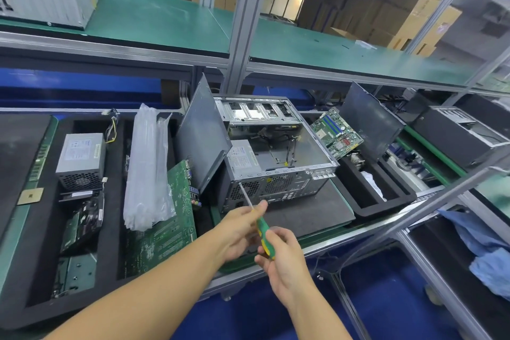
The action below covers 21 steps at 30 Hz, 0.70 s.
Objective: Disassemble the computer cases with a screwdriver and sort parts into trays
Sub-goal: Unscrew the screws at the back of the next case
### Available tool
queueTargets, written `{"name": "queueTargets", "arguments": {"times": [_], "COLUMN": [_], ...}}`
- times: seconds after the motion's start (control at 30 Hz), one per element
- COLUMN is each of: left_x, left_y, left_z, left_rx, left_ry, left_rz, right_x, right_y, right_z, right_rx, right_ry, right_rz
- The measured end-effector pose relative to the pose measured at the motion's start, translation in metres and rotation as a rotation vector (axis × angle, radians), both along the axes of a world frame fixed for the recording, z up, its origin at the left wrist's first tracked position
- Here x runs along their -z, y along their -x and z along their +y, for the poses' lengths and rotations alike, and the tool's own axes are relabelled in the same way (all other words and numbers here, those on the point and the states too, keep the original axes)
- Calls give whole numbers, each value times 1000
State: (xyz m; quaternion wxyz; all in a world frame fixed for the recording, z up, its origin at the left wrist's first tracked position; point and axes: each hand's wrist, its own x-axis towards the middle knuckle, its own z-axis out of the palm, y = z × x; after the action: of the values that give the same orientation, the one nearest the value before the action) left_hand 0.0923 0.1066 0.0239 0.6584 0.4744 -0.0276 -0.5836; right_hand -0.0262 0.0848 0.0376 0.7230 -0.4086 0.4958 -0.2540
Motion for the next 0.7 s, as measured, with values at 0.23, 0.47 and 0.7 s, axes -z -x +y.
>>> {"name": "queueTargets", "arguments": {"times": [0.23,0.47,0.7], "left_x": [7,11,8], "left_y": [-5,-37,-43], "left_z": [2,-21,-34], "left_rx": [-71,-328,-360], "left_ry": [21,-138,-162], "left_rz": [24,24,116], "right_x": [-4,-10,-11], "right_y": [-5,-3,-1], "right_z": [1,0,-3], "right_rx": [15,-45,-70], "right_ry": [-85,35,114], "right_rz": [-91,10,50]}}
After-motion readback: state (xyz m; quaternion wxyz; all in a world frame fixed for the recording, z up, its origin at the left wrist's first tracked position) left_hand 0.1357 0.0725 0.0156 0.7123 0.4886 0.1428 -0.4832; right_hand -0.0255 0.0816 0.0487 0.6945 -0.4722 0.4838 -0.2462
